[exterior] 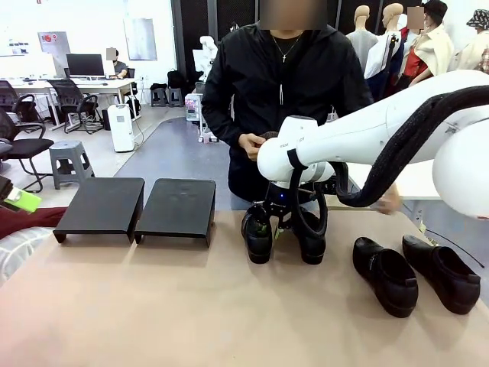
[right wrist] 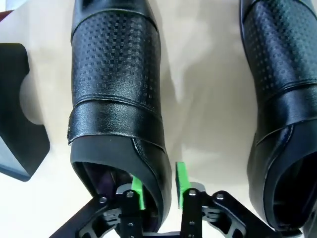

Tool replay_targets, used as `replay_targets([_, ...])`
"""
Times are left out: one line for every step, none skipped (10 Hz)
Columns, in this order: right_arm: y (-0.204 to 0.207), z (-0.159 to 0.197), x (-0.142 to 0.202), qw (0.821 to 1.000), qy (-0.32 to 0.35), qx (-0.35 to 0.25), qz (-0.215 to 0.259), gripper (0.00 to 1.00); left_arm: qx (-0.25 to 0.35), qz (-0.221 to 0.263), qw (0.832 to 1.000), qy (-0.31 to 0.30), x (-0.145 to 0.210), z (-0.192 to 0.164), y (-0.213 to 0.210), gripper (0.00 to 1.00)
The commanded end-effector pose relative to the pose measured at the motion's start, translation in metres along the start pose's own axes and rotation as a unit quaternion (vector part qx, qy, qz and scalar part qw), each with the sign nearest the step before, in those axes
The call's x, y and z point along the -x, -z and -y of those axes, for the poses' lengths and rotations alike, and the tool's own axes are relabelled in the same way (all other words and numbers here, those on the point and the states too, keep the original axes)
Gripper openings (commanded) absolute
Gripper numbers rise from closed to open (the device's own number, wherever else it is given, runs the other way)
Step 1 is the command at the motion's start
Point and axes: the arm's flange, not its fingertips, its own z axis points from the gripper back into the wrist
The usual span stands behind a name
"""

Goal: Organize the shoes by placing them on the stand.
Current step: Pick up one Shoe and place it in the middle of the table.

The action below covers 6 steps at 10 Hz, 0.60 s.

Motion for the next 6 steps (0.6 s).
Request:
replay_targets([-0.002,-0.009,-0.004,1.000,0.004,0.027,-0.002,0.00,0.011,0.004,1.000,0.007,-0.001,-0.002,0.000,1.00])
replay_targets([-0.002,-0.008,-0.001,1.000,0.001,0.028,-0.004,0.00,0.011,0.004,1.000,0.007,-0.001,-0.002,0.000,1.00])
replay_targets([-0.005,-0.008,0.004,0.999,0.002,0.032,-0.002,0.00,0.011,0.004,1.000,0.007,-0.001,-0.002,0.000,1.00])
replay_targets([-0.010,-0.010,0.016,0.999,-0.003,0.042,-0.003,0.00,0.011,0.004,1.000,0.007,-0.001,-0.002,0.000,1.00])
replay_targets([-0.016,-0.011,0.031,0.999,-0.005,0.049,0.001,0.00,0.011,0.004,1.000,0.007,-0.001,-0.002,0.000,1.00])
replay_targets([-0.027,-0.011,0.060,0.998,0.010,0.059,0.000,0.00,0.011,0.004,1.000,0.007,-0.001,-0.002,0.000,1.00])
